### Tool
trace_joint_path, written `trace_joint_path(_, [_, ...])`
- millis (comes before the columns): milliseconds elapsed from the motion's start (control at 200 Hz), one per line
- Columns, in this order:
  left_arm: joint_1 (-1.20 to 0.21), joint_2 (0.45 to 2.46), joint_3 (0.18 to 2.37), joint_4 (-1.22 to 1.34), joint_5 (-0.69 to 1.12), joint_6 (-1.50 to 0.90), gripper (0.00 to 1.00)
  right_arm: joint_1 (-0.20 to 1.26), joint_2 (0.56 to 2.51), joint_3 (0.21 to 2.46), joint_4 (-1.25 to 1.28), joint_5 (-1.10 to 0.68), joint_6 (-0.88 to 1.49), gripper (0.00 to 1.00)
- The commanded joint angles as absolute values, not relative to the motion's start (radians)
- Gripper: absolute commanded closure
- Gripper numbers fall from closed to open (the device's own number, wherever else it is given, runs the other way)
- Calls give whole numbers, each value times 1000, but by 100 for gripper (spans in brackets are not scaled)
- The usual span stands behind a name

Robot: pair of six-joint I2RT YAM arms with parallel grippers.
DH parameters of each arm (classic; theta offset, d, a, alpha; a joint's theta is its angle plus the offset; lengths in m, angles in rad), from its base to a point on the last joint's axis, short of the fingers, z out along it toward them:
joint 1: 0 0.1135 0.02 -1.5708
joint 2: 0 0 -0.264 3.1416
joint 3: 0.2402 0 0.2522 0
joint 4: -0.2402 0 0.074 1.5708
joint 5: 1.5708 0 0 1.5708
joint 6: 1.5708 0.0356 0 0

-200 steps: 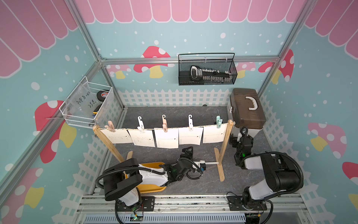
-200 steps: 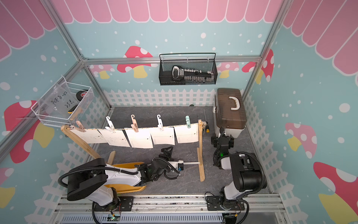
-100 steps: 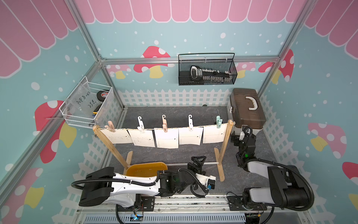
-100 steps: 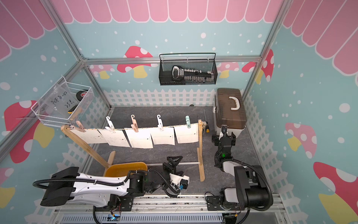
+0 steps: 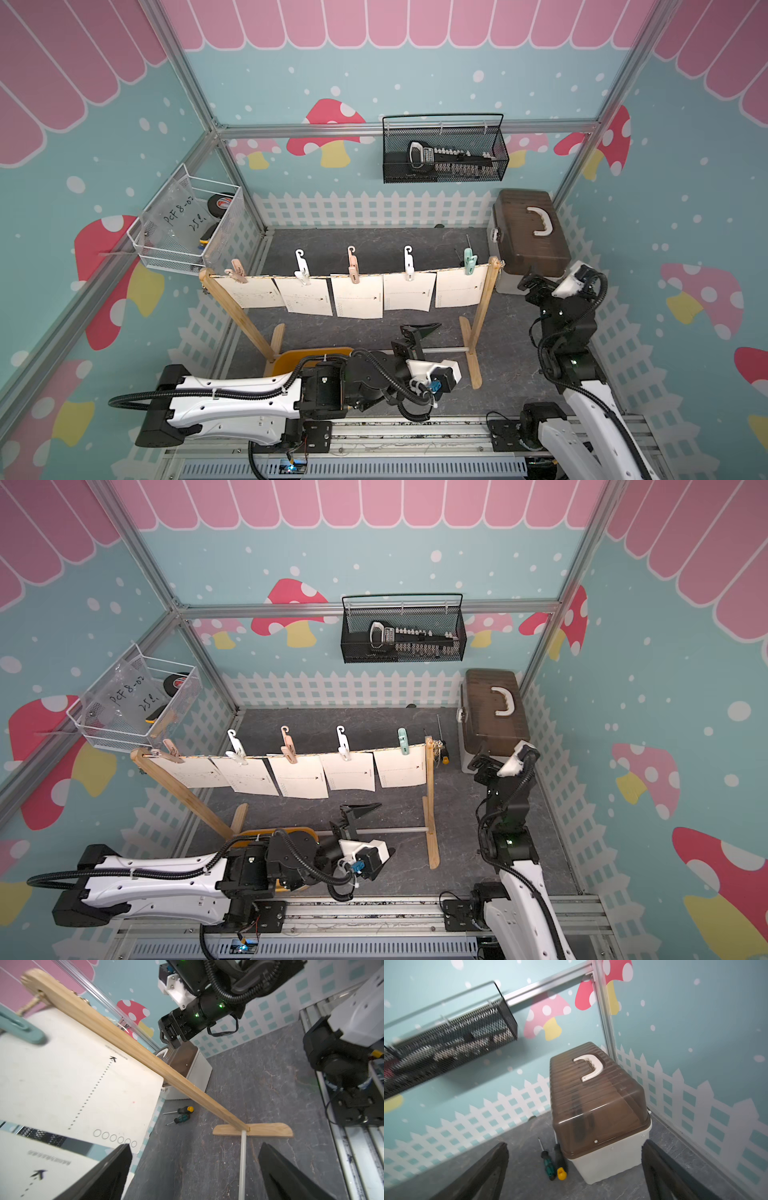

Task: Remove the postcards from the strings
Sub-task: Pinch the postcard on the clothesline.

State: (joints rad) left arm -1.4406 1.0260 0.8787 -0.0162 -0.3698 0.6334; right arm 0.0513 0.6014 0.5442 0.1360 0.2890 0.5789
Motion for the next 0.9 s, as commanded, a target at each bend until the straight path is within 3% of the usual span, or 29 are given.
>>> trace_joint_path(0, [-1442,975,945,-79,-262,536,0,50,484,518,53,202,765,1])
trace_joint_path(75, [-1432,967,994,-142,-212,493,0,51,445,575,60,60,702,1])
trace_joint_path(190, [-1375,973,1050,-218,-112,411,0,51,510,787,-151,-94,654,1])
trace_joint_path(375, [-1234,975,1061,-214,56,247,1,51,606,1057,-450,-139,741,1])
trace_joint_path(691, [-1101,1039,1076,-154,121,129,2,50,735,1399,-679,-338,903,1])
trace_joint_path(891, [-1074,1082,1084,-116,33,144,5,61,773,1505,-715,-412,1040,1])
